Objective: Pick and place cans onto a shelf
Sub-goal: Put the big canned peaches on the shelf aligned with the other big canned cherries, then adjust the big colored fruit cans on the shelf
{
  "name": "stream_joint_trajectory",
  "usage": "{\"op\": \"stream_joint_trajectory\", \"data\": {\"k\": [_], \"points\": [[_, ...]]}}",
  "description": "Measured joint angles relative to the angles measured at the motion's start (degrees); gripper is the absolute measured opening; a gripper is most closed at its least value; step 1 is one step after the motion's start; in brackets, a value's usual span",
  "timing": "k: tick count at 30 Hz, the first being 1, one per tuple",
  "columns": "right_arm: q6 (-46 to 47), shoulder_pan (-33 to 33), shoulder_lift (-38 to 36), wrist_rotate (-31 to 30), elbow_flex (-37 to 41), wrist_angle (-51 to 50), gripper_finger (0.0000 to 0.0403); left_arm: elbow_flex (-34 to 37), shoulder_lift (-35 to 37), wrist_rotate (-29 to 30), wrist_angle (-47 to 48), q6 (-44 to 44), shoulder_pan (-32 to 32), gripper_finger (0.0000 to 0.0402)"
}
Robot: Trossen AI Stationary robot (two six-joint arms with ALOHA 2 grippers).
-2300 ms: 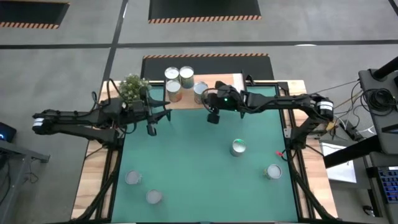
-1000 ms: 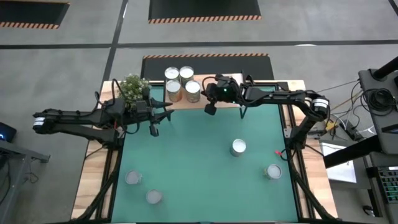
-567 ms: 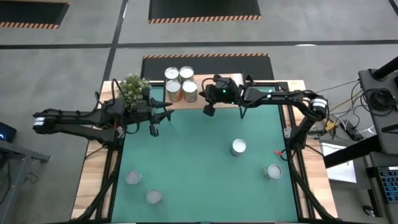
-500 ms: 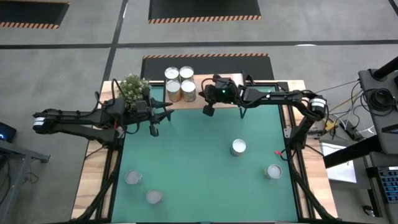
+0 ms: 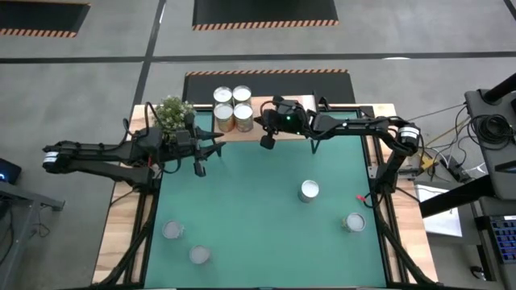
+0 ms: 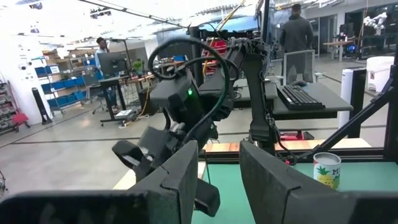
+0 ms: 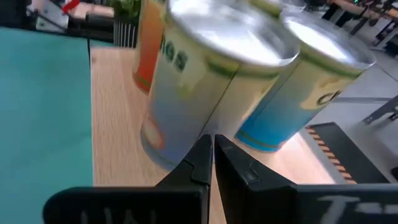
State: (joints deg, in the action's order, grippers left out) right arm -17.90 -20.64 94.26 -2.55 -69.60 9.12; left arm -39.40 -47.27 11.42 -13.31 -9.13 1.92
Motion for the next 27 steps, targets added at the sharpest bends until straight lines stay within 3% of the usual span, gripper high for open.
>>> {"op": "stream_joint_trajectory", "data": {"k": [12, 27], "points": [[-0.19, 0.25, -0.84, -0.02, -0.37, -1.52, 0.0009, 0.0, -0.07, 0.0, 0.21, 0.18, -0.01, 0.01], [-4.45, 3.46, -11.49, -0.24, -0.42, -14.83, 0.0009, -0.02, -0.6, 0.22, 2.23, 3.21, 0.01, 0.01]]}}
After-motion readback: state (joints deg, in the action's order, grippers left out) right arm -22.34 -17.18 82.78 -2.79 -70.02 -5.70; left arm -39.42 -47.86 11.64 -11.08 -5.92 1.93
